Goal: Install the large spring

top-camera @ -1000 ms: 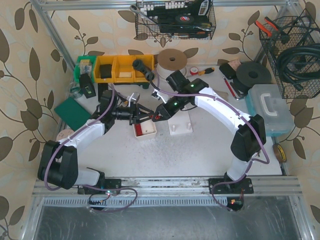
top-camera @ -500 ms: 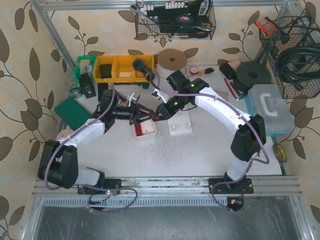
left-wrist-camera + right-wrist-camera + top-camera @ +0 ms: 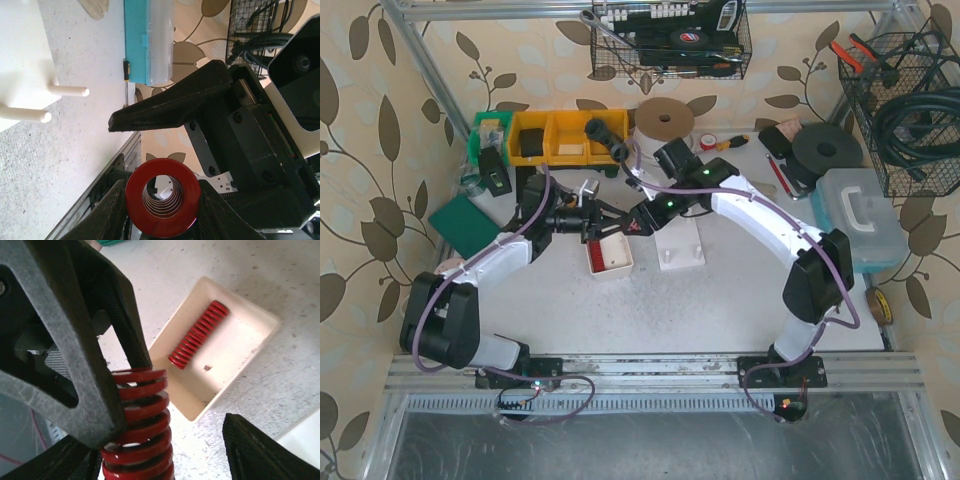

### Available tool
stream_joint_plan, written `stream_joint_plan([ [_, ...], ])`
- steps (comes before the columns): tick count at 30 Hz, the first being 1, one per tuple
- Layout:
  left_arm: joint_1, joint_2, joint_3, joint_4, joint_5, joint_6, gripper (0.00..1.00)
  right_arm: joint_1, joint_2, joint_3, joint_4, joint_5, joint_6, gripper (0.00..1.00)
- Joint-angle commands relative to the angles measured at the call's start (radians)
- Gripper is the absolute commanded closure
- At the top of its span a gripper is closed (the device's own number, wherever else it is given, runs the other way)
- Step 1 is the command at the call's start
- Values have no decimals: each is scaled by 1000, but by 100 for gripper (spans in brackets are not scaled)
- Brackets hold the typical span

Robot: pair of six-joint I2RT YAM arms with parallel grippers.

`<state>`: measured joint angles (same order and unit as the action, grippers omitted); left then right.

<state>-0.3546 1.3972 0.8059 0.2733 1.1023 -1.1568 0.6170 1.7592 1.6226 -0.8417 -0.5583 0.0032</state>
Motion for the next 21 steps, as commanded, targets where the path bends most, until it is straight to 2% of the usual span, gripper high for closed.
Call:
stream_joint_plan([
  [1, 0, 1, 49, 123, -15, -82, 100, -12, -89, -55, 95, 70, 56, 35],
  [3, 0, 0, 57, 135, -23, -107, 100, -12, -170, -128, 176, 130, 95, 36],
  [7, 0, 2, 75, 193, -35, -185, 100, -14, -469, -466, 660, 245, 179, 37],
  [8, 0, 3, 78, 217, -36, -210, 100, -17, -531, -541, 748, 307, 225, 31],
  [10, 0, 5, 82, 264, -43, -262, 100, -20, -621, -631, 836, 384, 286, 25],
  [11, -1, 5, 82, 291, -49, -290, 100, -21, -649, -651, 848, 394, 289, 27],
  [15, -5, 21, 68, 487, -87, -475, 100, -27, -661, -656, 840, 251, 289, 45],
  [18, -18, 61, 53, 660, -121, -605, 100, -43, -631, -686, 916, 111, 354, 45],
  [21, -37, 110, 52, 830, -145, -715, 100, -92, -612, -768, 1123, 12, 518, 40],
])
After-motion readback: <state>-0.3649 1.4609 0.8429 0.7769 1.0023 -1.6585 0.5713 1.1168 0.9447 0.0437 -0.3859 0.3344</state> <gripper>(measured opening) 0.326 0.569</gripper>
